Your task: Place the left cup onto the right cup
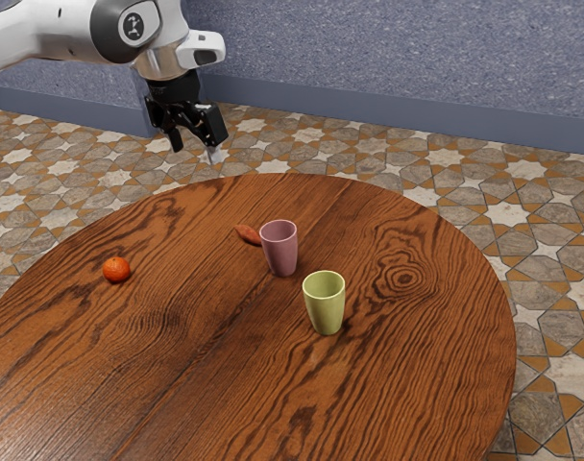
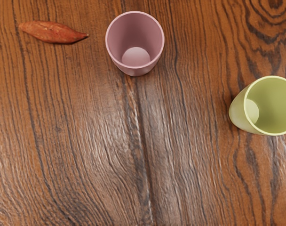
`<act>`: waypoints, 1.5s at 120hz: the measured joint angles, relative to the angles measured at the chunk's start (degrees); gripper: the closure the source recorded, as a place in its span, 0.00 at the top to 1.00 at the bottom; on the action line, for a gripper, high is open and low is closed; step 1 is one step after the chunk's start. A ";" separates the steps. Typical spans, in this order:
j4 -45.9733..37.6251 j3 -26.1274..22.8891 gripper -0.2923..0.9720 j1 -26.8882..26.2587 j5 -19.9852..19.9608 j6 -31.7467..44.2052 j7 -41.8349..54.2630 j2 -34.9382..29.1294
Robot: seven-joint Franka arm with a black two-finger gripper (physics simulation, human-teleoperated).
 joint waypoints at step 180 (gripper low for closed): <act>36.93 0.47 0.77 5.63 -5.38 4.27 2.95 45.66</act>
